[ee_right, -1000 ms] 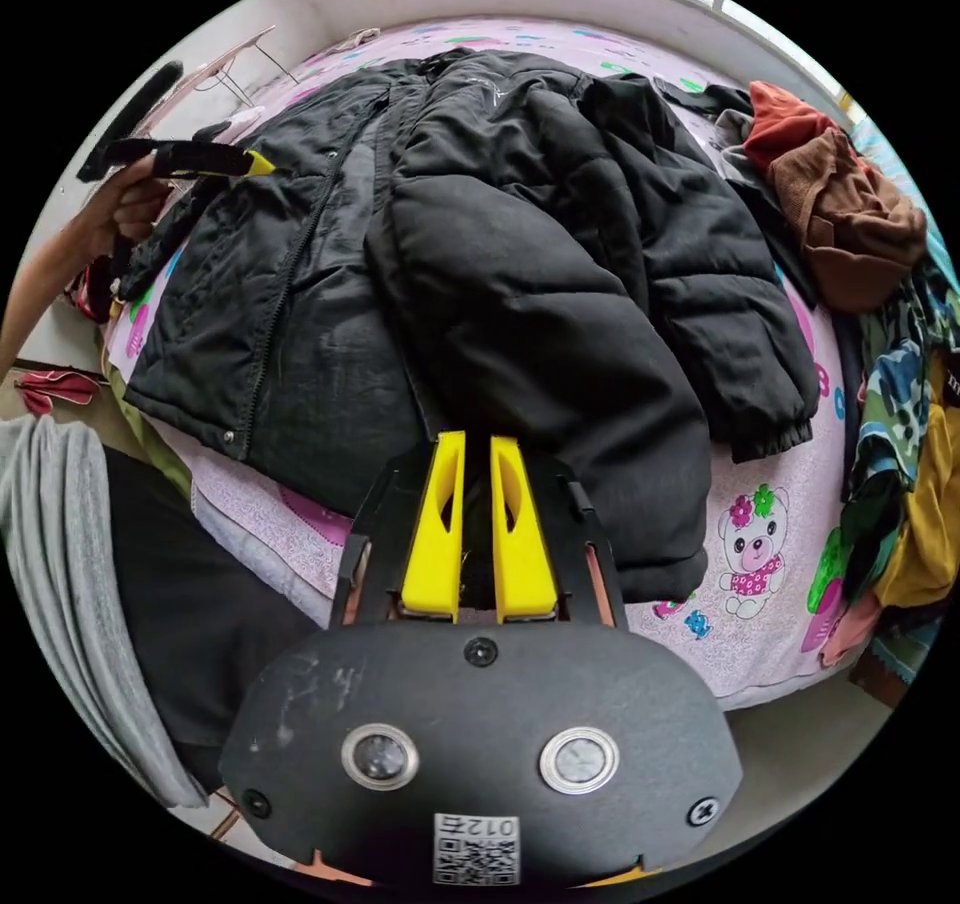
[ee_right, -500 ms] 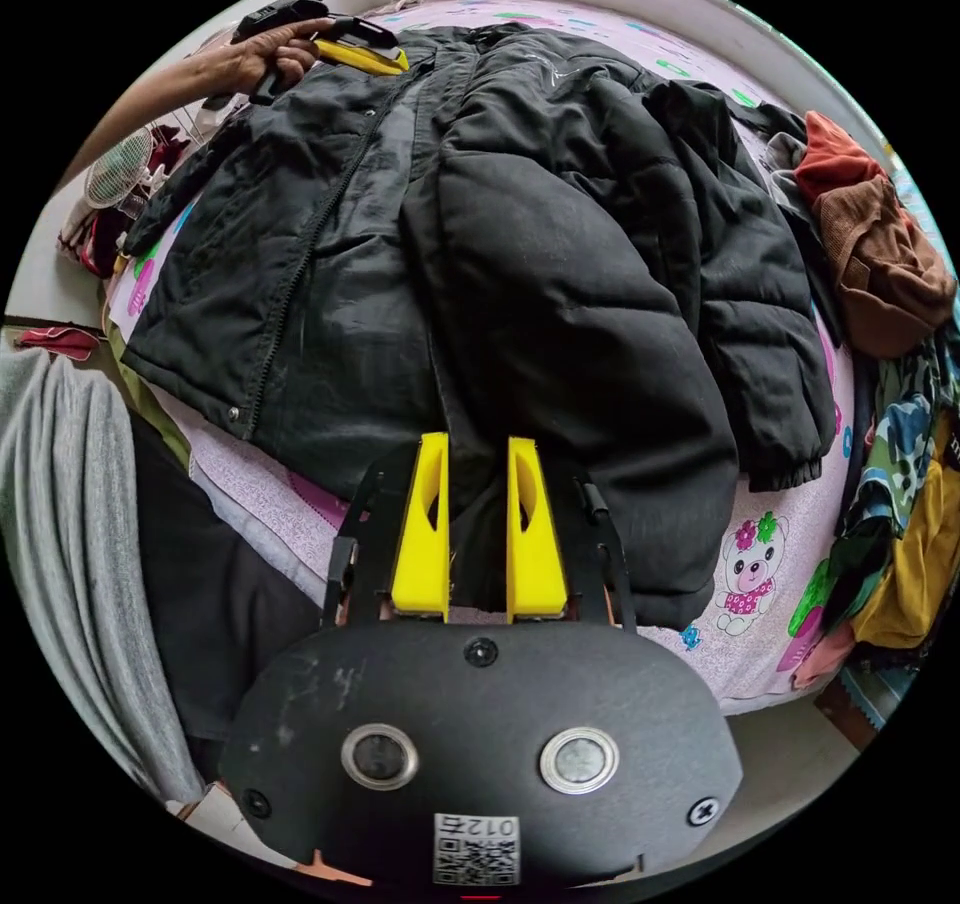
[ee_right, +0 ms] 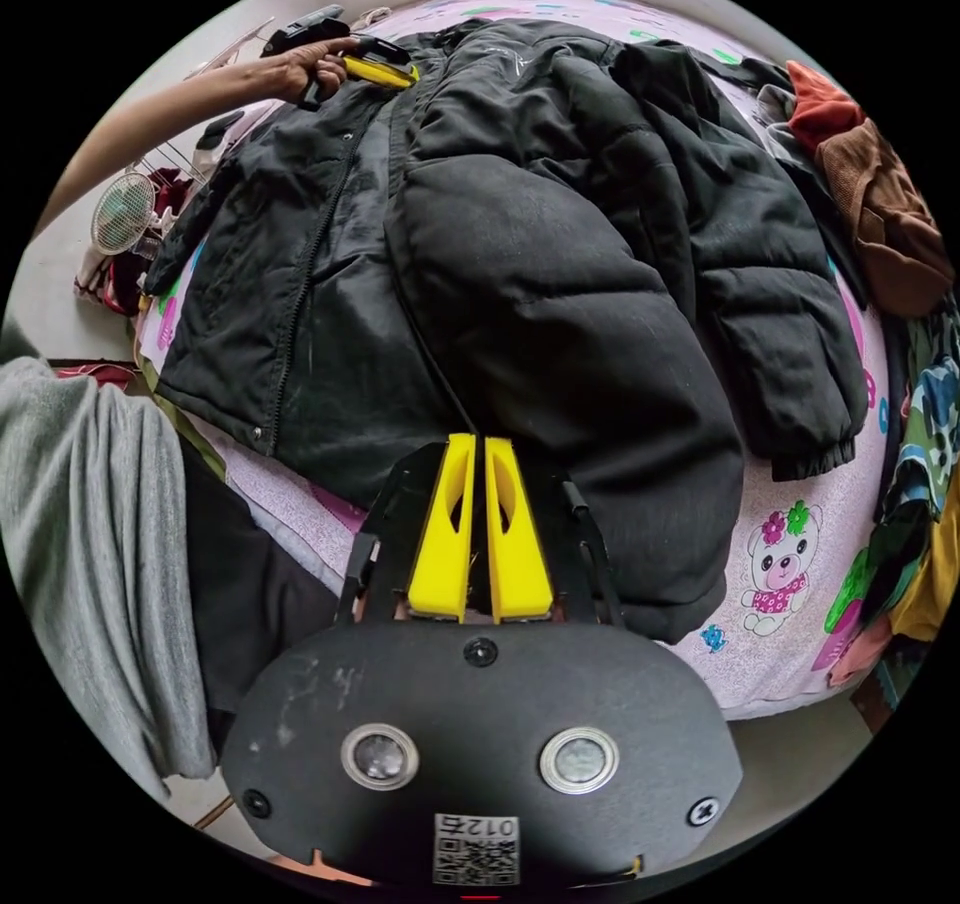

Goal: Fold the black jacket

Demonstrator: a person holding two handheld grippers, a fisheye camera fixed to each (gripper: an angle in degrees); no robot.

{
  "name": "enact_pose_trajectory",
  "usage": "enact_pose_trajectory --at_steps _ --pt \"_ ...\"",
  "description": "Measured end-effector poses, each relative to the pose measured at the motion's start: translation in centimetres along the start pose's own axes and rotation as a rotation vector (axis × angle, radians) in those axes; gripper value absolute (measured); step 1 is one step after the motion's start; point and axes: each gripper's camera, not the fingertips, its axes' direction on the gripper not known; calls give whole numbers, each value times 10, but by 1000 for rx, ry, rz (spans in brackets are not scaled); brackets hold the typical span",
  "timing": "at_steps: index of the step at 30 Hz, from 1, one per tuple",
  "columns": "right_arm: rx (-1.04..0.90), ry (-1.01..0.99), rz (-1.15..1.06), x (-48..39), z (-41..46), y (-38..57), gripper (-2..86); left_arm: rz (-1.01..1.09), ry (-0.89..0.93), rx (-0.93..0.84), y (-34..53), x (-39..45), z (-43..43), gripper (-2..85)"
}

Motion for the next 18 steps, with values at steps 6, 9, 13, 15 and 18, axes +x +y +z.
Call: enact_pose_trajectory --at_steps 6,9,13,15,18 --pt "35 -107 22 9 -46 -4 -9 60 65 17 4 4 -23 0" --pt "44 -182 -3 6 -85 -10 -10 115 117 67 4 9 -55 -1" --pt "85 -340 -145 -17 -146 -30 -10 266 78 121 3 30 -101 -2" --pt "80 -369 -218 -36 -160 -44 -10 350 47 164 7 41 -132 -2" --pt "82 -422 -337 -72 -166 -74 -10 394 -60 207 12 42 -149 -2"
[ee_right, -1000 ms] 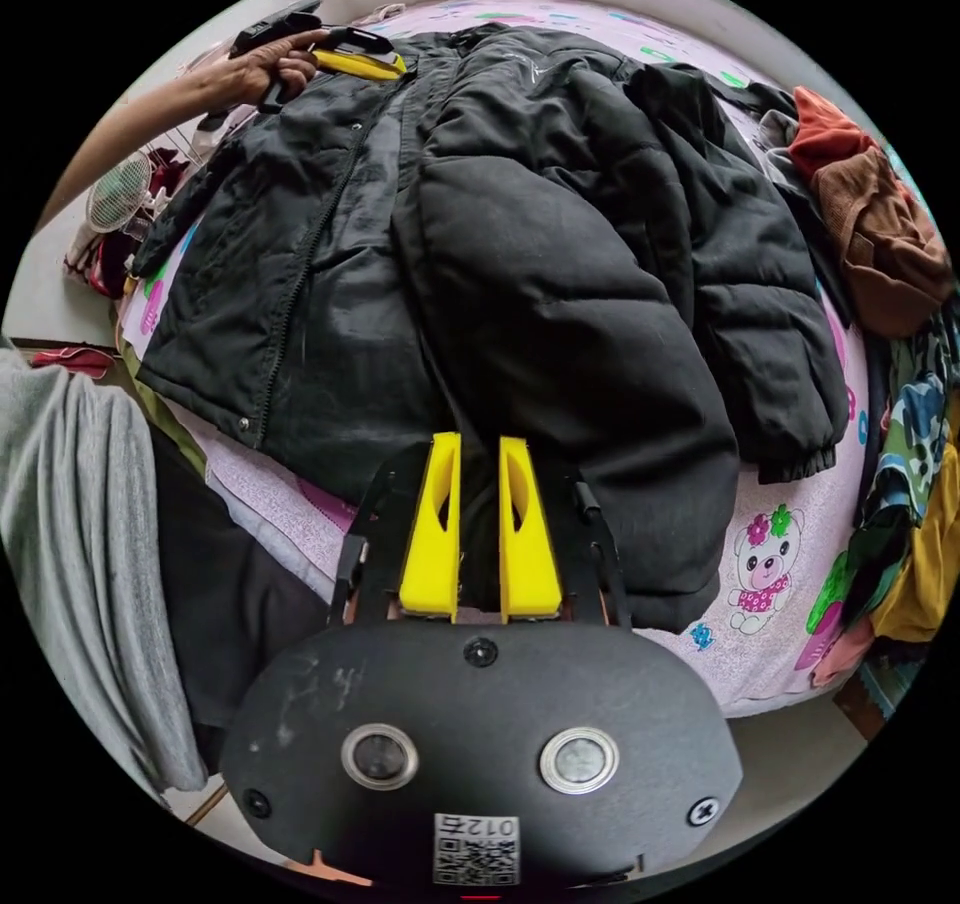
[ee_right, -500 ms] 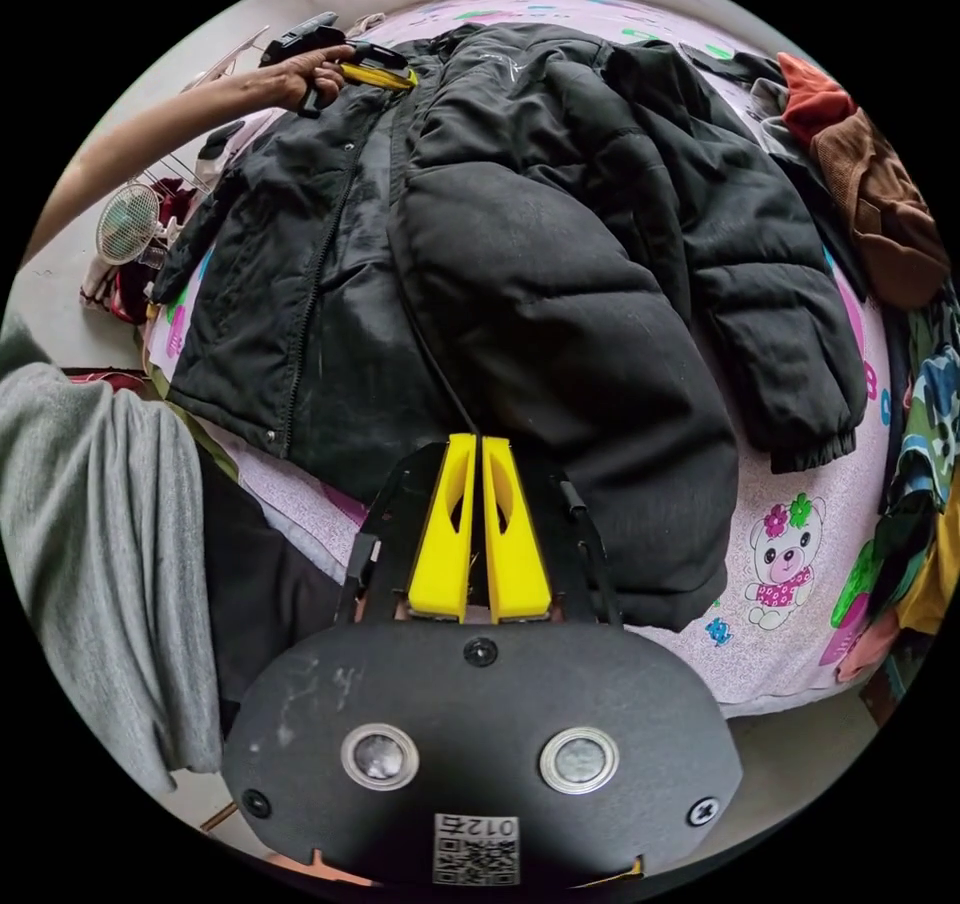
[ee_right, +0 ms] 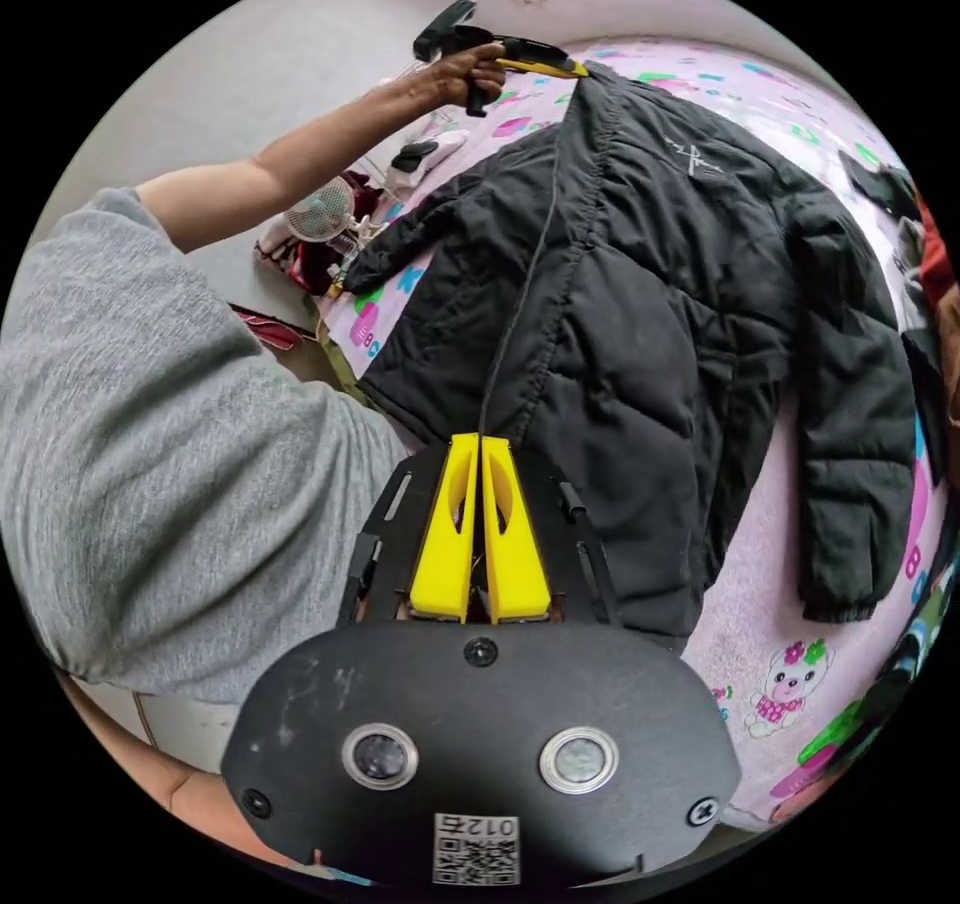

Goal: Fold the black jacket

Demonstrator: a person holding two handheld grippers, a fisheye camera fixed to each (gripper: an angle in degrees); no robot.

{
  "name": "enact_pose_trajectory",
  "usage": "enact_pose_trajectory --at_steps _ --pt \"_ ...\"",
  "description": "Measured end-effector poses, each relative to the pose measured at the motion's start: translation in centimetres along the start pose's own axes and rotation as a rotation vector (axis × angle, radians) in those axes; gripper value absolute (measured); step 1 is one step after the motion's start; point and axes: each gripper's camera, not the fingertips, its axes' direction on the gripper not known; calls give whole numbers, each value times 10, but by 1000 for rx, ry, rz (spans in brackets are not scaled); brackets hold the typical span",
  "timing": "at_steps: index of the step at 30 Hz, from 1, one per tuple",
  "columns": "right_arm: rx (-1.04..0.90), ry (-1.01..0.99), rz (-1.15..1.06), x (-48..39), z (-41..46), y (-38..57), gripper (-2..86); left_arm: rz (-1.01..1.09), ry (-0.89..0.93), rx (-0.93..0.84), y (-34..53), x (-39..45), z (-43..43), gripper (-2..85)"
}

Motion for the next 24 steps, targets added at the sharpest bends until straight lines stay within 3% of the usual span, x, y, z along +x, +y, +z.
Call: enact_pose_trajectory --at_steps 8,15,24 --pt "-95 -162 -21 12 84 -77 -9 -69 -87 -119 21 -38 61 -1" --pt "-165 -205 7 24 102 -110 -9 -53 -142 -169 16 -41 101 -1" --pt "-264 -67 15 14 131 -169 -7 -139 -112 -163 24 -59 124 1"
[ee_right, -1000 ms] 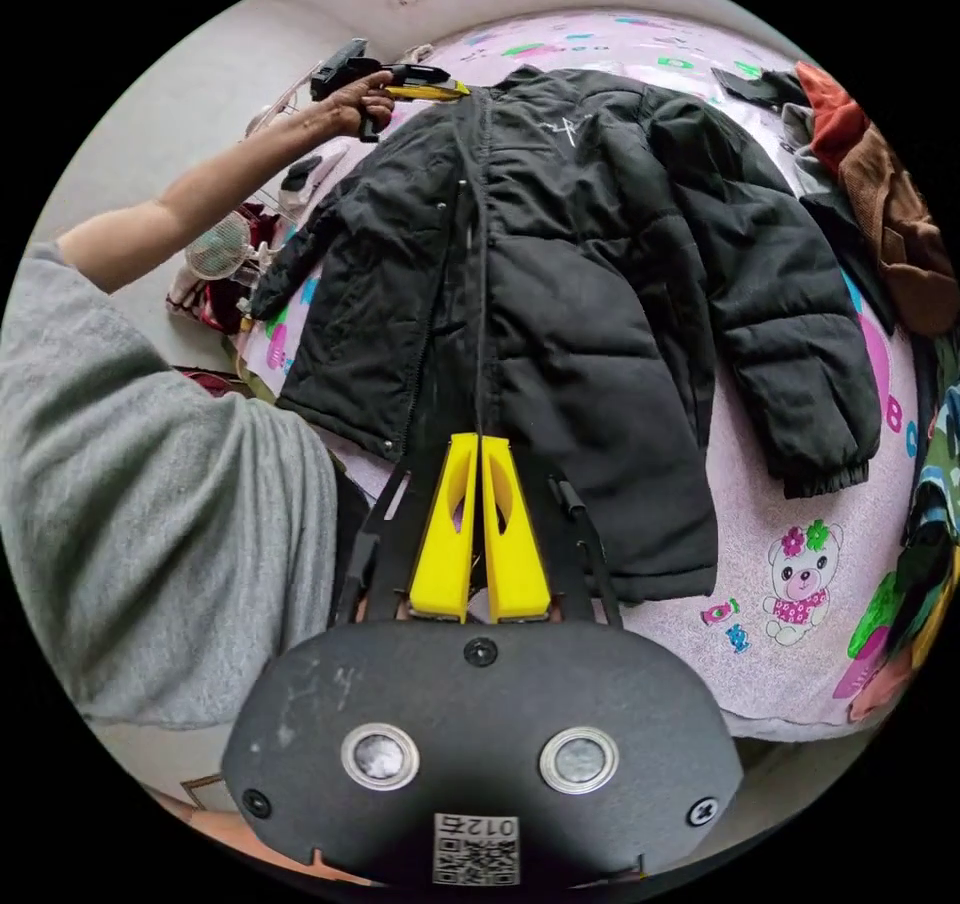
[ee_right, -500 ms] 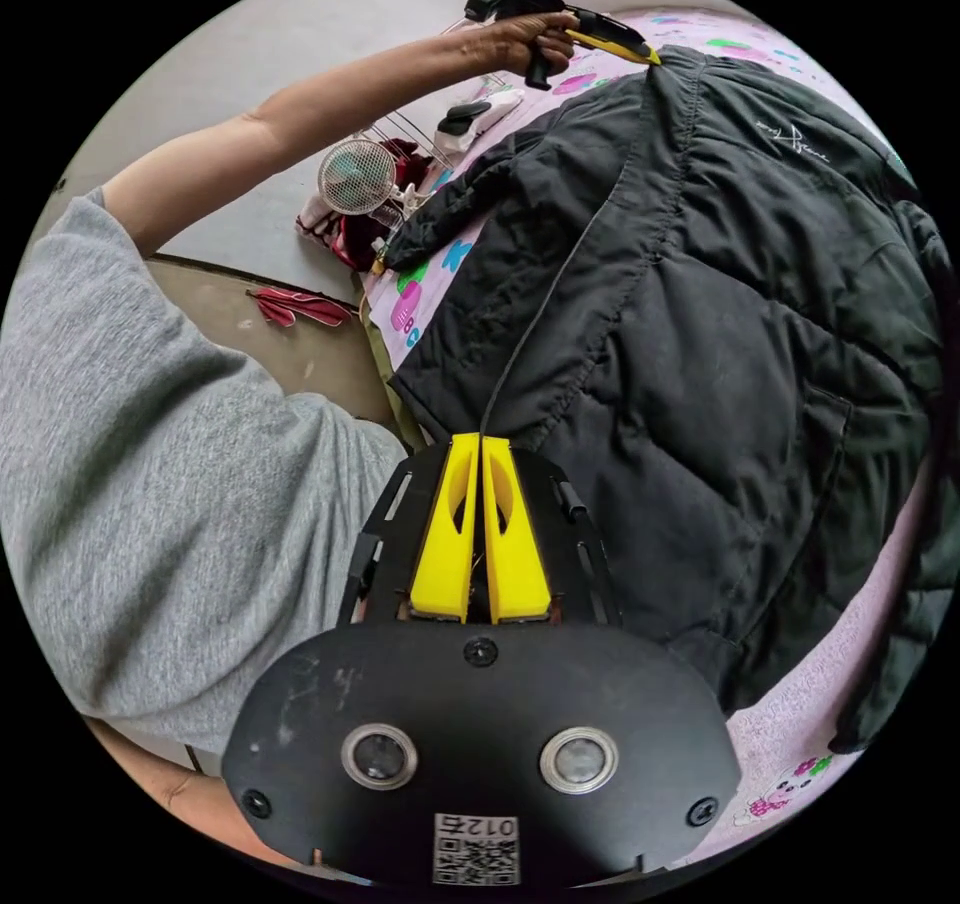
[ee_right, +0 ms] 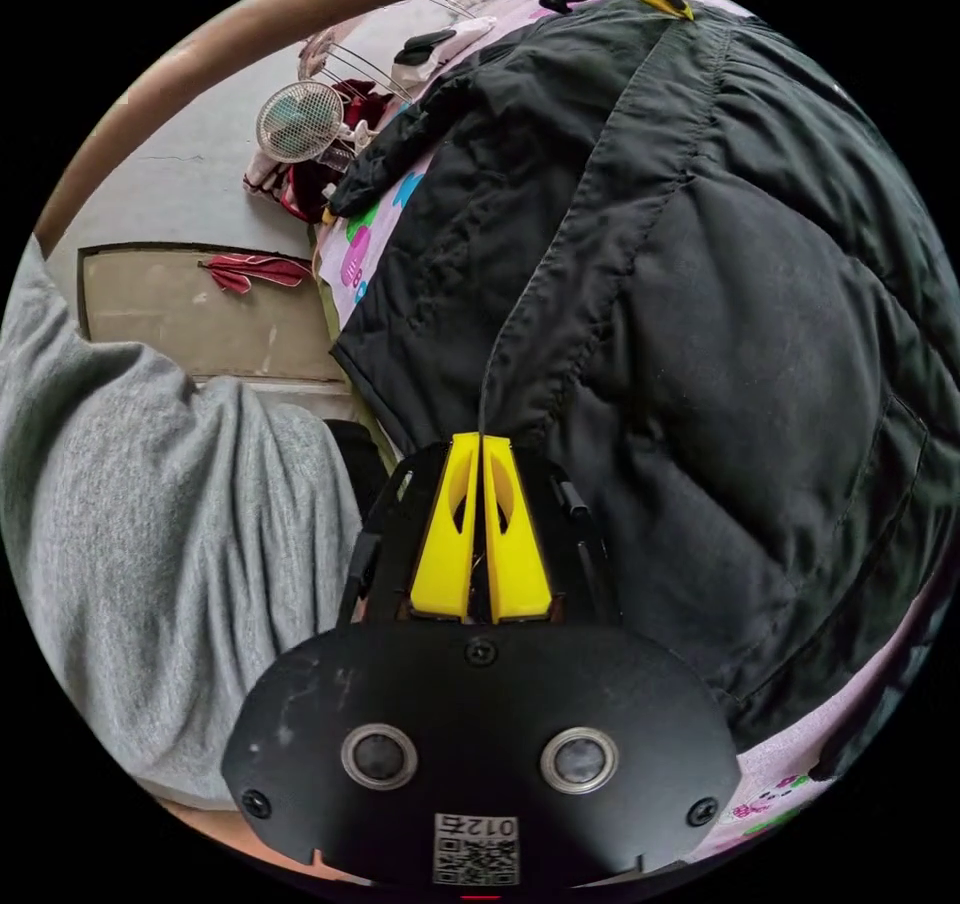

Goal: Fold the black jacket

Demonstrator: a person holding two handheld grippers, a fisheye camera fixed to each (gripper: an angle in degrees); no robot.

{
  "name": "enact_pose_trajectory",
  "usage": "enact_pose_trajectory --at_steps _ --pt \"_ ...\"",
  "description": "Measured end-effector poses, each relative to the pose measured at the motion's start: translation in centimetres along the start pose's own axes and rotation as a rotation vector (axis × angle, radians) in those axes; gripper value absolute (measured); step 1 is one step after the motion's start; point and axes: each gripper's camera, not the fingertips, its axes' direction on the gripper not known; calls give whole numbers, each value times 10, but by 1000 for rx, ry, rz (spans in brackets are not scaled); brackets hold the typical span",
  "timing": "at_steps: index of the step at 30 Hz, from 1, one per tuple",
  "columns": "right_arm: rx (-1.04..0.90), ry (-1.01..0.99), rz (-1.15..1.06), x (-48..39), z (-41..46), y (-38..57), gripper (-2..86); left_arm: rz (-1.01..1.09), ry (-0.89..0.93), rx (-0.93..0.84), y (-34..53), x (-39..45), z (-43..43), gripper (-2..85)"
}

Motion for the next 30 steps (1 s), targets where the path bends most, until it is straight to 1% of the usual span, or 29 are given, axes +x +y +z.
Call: enact_pose_trajectory --at_steps 3,6,10,12,14,15,17,19,21,22,24,26,28,30 --pt "3 63 27 -9 -7 -16 0 -34 16 41 18 -17 -18 0" --pt "36 58 50 -17 -31 -24 17 -38 34 100 56 -32 -43 0" --pt "148 -6 73 -33 -108 -10 75 -44 136 139 131 -46 -67 1" --pt "233 -8 107 -31 -157 16 81 4 162 110 190 -42 -70 2" --pt "371 46 223 -11 -229 75 82 35 195 50 234 -35 -64 5" --pt "405 59 260 -3 -245 92 82 47 224 4 262 -31 -57 8" --pt "510 84 415 35 -300 165 83 45 281 -66 301 -25 -45 16" --pt "559 85 508 62 -328 211 86 34 358 -130 334 -18 -30 29" --pt "562 56 589 91 -343 243 97 14 440 -182 366 -6 -12 49" --pt "567 6 627 109 -349 258 109 2 461 -188 371 -4 -9 53" --pt "571 -85 668 133 -354 273 120 -26 574 -191 382 7 3 71" --pt "585 -161 712 154 -359 281 130 -33 617 -183 380 16 9 78" --pt "562 -176 734 165 -362 278 133 -35 589 -188 374 24 16 80" --pt "518 -169 740 171 -364 270 133 -24 512 -214 367 34 27 73"
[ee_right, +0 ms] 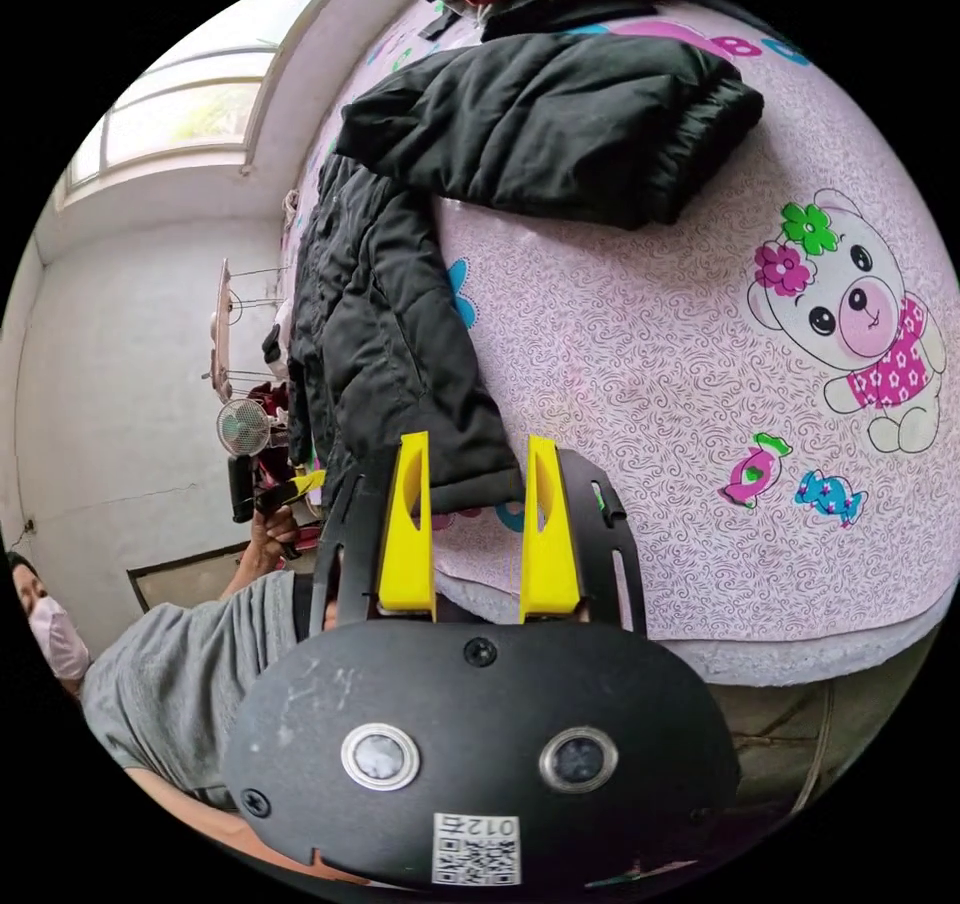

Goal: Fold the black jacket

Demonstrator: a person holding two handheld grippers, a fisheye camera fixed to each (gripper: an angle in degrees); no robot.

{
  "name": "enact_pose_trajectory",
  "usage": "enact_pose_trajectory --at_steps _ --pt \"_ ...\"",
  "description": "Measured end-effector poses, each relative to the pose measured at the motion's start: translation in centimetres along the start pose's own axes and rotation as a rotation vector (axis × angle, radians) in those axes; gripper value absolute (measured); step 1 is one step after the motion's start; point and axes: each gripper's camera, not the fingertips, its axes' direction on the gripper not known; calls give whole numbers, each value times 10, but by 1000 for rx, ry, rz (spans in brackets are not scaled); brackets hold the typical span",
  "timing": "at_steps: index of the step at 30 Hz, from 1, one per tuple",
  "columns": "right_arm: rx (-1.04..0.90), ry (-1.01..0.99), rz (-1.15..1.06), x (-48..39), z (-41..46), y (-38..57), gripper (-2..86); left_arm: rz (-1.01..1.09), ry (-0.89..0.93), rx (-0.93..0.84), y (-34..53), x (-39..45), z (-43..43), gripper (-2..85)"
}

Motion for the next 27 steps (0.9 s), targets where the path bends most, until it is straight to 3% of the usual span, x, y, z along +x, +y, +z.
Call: enact_pose_trajectory --at_steps 5,10,12,13,15,20,27 --pt "-53 -44 -65 -28 -13 -21 55 32 -162 -66 -13 7 19 18" --pt "-15 34 -220 -85 -70 -16 -1 129 -188 50 -12 29 -14 1" --pt "-19 89 -174 -74 -73 -18 -4 59 -374 8 -8 12 1 0" --pt "-12 67 -116 -60 -73 -21 -5 19 -379 -20 -7 1 8 0" --pt "-10 42 -88 -53 -70 -22 -4 -97 -292 3 3 -31 16 0" --pt "-26 75 -135 -69 -79 -21 10 -113 -76 122 7 -27 -1 9" --pt "-114 15 -117 -62 -79 -30 87 -106 19 72 -43 -10 31 40"
